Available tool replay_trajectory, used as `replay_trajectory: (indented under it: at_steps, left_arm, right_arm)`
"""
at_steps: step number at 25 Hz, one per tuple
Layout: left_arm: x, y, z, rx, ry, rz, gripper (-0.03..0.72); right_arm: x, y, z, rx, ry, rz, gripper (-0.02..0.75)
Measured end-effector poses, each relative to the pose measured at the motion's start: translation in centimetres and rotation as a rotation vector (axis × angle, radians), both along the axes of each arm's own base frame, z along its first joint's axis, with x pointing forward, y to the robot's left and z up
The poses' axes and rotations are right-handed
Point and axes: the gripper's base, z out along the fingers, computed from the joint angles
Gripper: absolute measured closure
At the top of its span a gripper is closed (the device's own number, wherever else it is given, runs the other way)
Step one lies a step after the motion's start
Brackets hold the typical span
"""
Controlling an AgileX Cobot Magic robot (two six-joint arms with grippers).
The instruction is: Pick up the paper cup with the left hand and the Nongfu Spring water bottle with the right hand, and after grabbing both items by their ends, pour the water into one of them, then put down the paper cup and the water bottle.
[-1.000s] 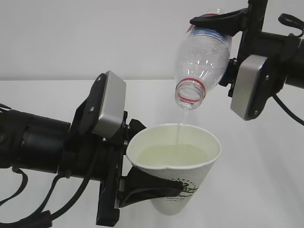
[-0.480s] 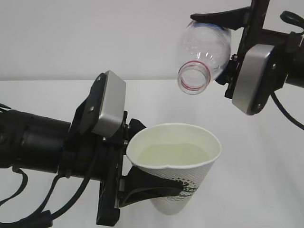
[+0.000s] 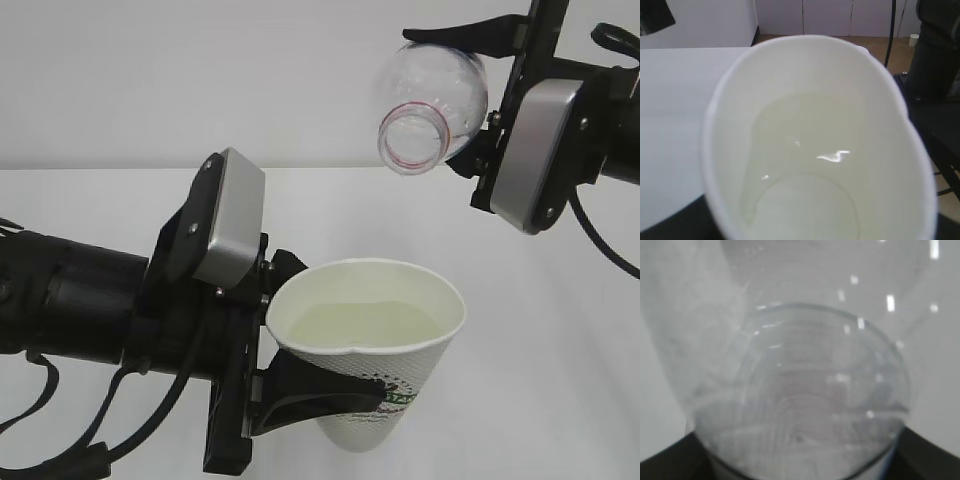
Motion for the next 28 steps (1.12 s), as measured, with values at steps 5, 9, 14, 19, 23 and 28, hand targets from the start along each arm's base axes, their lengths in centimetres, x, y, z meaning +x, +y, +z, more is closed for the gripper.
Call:
replay_trajectory:
  at_steps: [5, 9, 14, 19, 23, 28]
  left_arm:
    - [0.00, 0.00, 0.00, 0.000, 0.000, 0.000, 0.250]
    - [0.00, 0.00, 0.00, 0.000, 0.000, 0.000, 0.250]
    - [0.00, 0.00, 0.00, 0.000, 0.000, 0.000, 0.250]
    - [0.01, 0.00, 0.01, -0.001, 0.001, 0.002, 0.250]
    - [0.01, 0.00, 0.01, -0.001, 0.001, 0.002, 0.250]
    - [0.01, 0.00, 0.01, -0.001, 0.001, 0.002, 0.250]
  right_arm:
    - [-0.02, 0.04, 0.00, 0.036, 0.048, 0.002, 0.257]
    - [-0.02, 0.04, 0.00, 0.062, 0.083, 0.003, 0.257]
    - [-0.02, 0.04, 0.00, 0.117, 0.157, 0.004, 0.257]
    - [-0.02, 0.04, 0.00, 0.170, 0.229, 0.005, 0.257]
    - [-0.02, 0.04, 0.00, 0.211, 0.283, 0.006, 0.257]
    - [-0.02, 0.04, 0.00, 0.250, 0.336, 0.007, 0.257]
